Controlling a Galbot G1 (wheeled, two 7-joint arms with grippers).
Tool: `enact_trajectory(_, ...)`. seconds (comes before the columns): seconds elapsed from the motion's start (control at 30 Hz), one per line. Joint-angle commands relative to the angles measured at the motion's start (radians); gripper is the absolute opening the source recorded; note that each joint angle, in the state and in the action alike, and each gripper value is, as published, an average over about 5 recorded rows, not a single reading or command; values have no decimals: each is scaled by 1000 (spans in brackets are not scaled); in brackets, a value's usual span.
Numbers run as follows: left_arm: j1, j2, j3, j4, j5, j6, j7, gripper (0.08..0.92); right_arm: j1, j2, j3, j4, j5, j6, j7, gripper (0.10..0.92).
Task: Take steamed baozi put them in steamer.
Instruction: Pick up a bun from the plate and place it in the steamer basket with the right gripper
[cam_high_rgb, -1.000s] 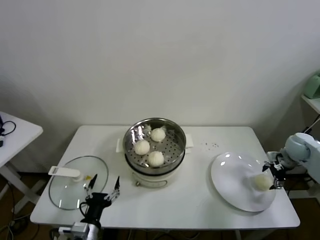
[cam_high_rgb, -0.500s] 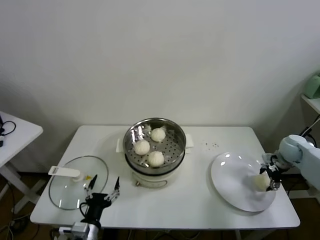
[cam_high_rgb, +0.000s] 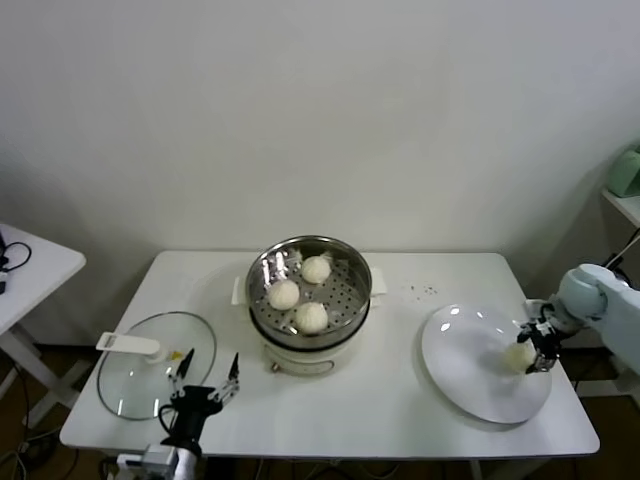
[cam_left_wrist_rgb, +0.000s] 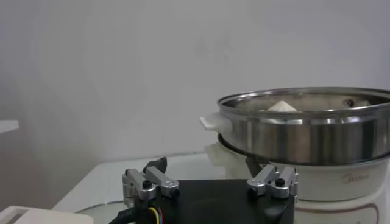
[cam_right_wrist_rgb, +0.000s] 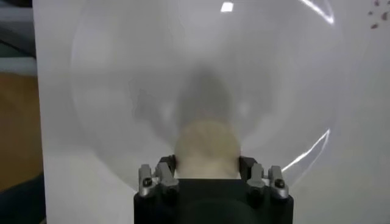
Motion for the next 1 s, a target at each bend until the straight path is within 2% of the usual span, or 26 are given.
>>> enact_trajectory(0.03, 0, 1, 5, -5, 4, -1, 0, 823, 434, 35, -364, 12, 397, -95, 19, 662)
enact_trajectory(0.33, 6, 8, 15, -16, 8, 0, 2, 823, 861, 248, -710, -27, 697, -125, 20, 662)
enact_trajectory(0.63, 4, 6, 35, -21, 2, 3, 1, 823, 971, 482, -840, -46, 937, -162, 49, 662)
enact_trajectory(1.0, 1, 7, 40, -30, -13, 10, 0, 823, 915, 671, -852, -53, 1014, -192, 95, 662)
